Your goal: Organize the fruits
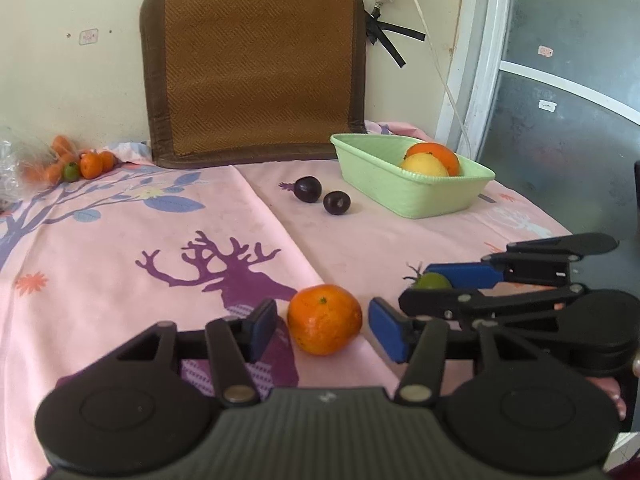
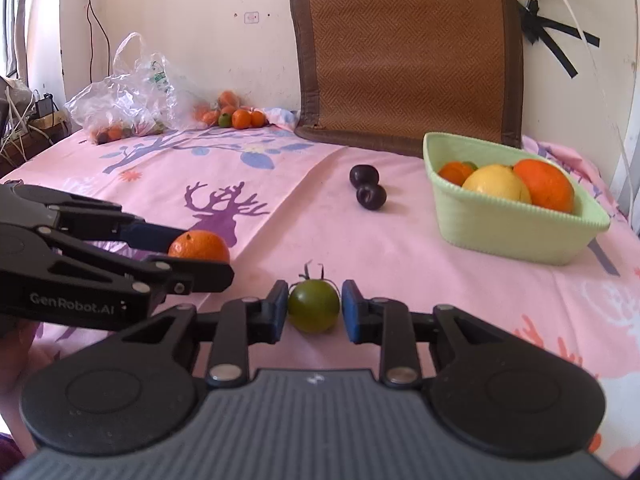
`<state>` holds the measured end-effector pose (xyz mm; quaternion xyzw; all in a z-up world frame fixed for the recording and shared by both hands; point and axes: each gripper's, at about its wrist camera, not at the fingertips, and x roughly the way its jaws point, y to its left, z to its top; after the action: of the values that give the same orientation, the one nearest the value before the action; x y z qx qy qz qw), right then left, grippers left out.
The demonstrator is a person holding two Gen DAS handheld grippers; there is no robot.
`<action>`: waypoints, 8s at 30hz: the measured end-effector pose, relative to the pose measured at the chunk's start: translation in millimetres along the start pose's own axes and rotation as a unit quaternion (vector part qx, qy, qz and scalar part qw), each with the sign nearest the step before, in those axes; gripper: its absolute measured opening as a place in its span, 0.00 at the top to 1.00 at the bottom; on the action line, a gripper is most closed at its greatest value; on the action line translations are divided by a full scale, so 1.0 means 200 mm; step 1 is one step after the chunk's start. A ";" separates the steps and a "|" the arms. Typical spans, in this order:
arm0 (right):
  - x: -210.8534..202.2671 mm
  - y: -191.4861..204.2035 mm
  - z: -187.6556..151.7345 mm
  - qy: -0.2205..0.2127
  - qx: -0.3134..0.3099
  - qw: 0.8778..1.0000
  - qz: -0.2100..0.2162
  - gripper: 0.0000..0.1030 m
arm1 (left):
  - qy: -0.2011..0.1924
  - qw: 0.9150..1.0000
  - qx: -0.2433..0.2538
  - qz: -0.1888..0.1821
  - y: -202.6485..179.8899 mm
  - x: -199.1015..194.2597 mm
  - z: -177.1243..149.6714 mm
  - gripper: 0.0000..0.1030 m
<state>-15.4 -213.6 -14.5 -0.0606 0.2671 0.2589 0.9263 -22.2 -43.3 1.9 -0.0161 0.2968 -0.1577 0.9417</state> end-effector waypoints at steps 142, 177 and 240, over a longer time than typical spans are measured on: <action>0.55 -0.06 0.41 -0.005 -0.039 0.993 -0.113 0.56 | -0.023 0.981 -0.158 0.107 0.52 0.29 0.25 0.48; 0.17 -0.18 0.06 -0.015 0.033 0.998 -0.059 0.68 | 0.043 0.997 0.055 -0.019 -0.13 0.69 0.42 0.66; -0.25 -0.30 -0.05 -0.090 0.270 0.957 -0.059 0.35 | 0.000 0.994 0.000 0.112 -0.23 0.02 0.29 0.04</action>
<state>-24.4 -289.7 2.1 0.1997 0.2381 0.1264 0.9421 -0.4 -91.9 52.8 0.0174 0.2971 -0.0508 0.9533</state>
